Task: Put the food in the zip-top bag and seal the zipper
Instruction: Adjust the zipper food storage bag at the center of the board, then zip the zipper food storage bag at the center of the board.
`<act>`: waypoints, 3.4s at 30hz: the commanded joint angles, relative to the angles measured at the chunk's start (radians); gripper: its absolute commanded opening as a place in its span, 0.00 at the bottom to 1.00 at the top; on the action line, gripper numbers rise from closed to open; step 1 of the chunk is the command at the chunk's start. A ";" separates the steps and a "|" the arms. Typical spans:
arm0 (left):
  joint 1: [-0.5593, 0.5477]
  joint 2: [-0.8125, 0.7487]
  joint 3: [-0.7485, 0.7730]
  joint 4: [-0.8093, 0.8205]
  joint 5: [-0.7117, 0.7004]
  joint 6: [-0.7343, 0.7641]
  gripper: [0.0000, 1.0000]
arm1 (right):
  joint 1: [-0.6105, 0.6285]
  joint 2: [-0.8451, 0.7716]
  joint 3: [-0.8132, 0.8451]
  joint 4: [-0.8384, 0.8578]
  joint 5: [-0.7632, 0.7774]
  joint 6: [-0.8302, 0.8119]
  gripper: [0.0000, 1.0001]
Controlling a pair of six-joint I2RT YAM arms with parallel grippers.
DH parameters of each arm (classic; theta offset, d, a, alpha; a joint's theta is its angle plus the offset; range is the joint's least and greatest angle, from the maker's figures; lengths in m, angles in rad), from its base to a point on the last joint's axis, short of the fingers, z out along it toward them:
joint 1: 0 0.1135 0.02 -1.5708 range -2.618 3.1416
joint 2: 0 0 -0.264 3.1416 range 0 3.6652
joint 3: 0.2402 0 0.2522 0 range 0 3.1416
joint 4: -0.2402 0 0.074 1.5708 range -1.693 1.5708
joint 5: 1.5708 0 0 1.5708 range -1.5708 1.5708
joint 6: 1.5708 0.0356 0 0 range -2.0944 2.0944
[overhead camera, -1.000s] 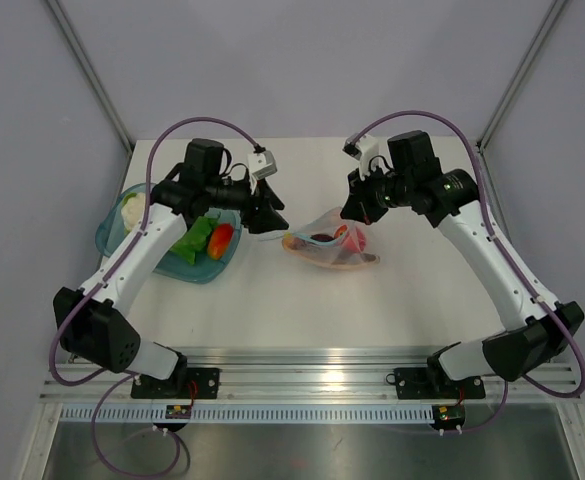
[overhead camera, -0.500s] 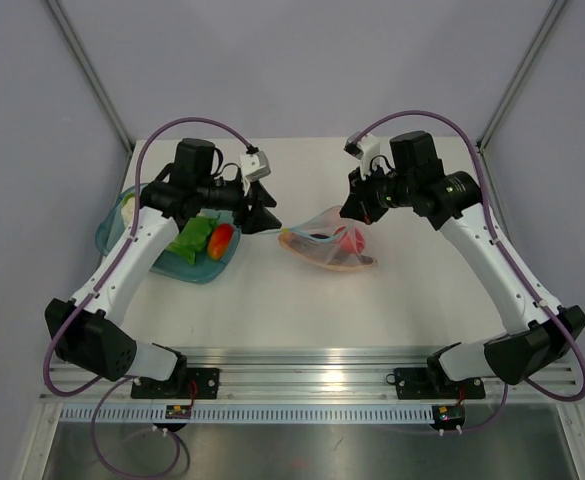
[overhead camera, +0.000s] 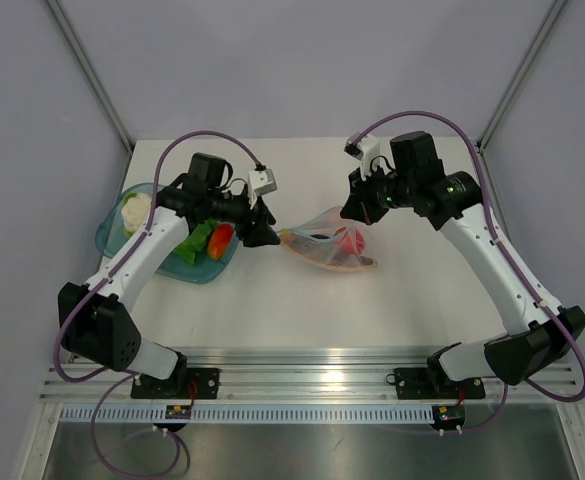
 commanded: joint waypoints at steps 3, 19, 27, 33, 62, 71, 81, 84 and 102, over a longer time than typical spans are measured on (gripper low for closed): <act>0.003 0.011 -0.019 0.088 -0.003 -0.009 0.62 | -0.003 0.000 0.056 0.028 -0.019 -0.009 0.00; -0.009 0.057 -0.030 0.159 0.043 -0.045 0.27 | -0.003 0.021 0.093 0.011 -0.022 -0.006 0.00; -0.011 0.068 -0.019 0.148 0.090 -0.050 0.00 | -0.005 0.055 0.161 -0.087 -0.013 -0.066 0.35; -0.011 0.070 -0.018 0.154 0.115 -0.052 0.00 | 0.066 0.047 0.225 -0.078 0.042 -0.218 0.44; -0.011 0.067 -0.003 0.137 0.147 -0.061 0.00 | 0.270 0.263 0.129 0.141 0.042 -0.294 0.43; -0.009 0.068 -0.003 0.130 0.151 -0.055 0.00 | 0.278 0.294 0.116 0.152 0.022 -0.293 0.42; -0.009 0.076 0.007 0.127 0.159 -0.052 0.00 | 0.278 0.300 0.092 0.167 0.011 -0.293 0.29; -0.009 0.079 0.007 0.127 0.158 -0.052 0.00 | 0.278 0.300 0.090 0.164 0.011 -0.294 0.30; 0.015 0.048 -0.059 0.272 0.260 -0.134 0.00 | 0.278 0.233 -0.014 0.252 -0.022 -0.282 0.33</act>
